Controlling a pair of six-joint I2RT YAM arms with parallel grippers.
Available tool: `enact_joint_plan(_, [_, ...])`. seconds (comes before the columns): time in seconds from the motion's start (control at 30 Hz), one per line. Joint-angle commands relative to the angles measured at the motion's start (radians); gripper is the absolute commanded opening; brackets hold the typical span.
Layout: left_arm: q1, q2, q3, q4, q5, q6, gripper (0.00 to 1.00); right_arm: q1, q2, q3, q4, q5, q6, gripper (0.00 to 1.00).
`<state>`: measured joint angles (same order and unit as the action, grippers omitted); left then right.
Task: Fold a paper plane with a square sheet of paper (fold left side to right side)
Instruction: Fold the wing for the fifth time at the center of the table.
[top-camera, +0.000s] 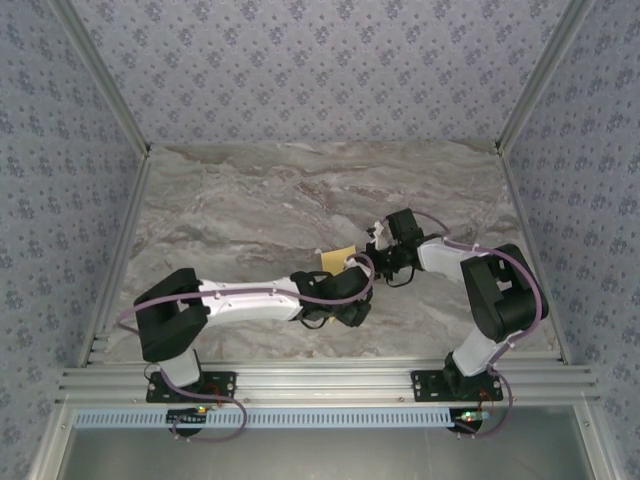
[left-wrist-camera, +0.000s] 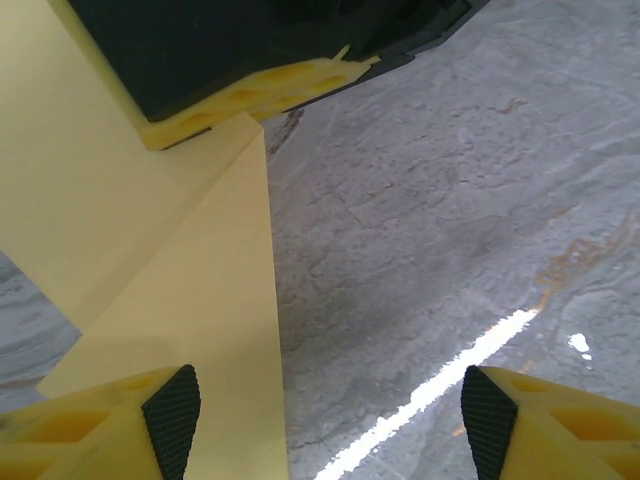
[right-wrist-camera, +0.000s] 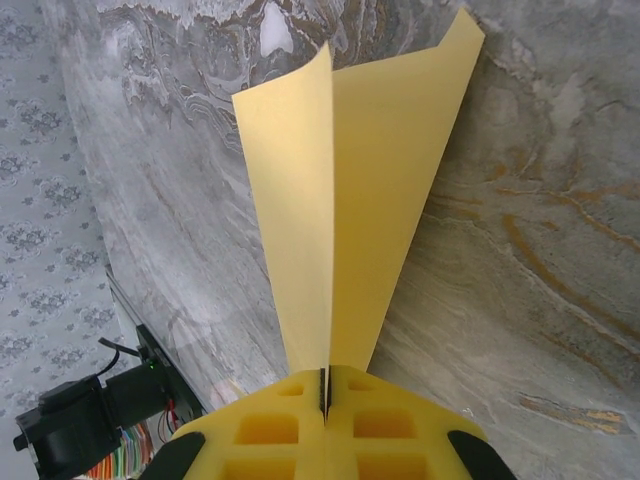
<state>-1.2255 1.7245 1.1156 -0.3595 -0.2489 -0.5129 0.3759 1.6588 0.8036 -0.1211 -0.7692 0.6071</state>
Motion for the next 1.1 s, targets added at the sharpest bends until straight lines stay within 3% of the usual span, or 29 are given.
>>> enact_joint_plan(0.0, [-0.014, 0.048, 0.062, -0.109, -0.093, 0.007, 0.71, 0.010, 0.024, 0.029, -0.029, 0.005, 0.015, 0.00])
enact_joint_plan(0.27, [-0.028, 0.134, 0.146, -0.192, -0.157, 0.001, 0.63, 0.019, 0.032, 0.035, -0.026, 0.005, 0.040, 0.00])
enact_joint_plan(0.53, [-0.032, 0.182, 0.181, -0.233, -0.195, -0.010, 0.46, 0.029, 0.046, 0.036, -0.025, 0.006, 0.044, 0.00])
enact_joint_plan(0.8, [-0.032, 0.193, 0.176, -0.252, -0.229, -0.019, 0.46, 0.028, 0.046, 0.042, -0.026, 0.004, 0.051, 0.00])
enact_joint_plan(1.07, [-0.032, 0.204, 0.182, -0.245, -0.214, -0.008, 0.29, 0.030, 0.050, 0.041, -0.028, 0.008, 0.051, 0.00])
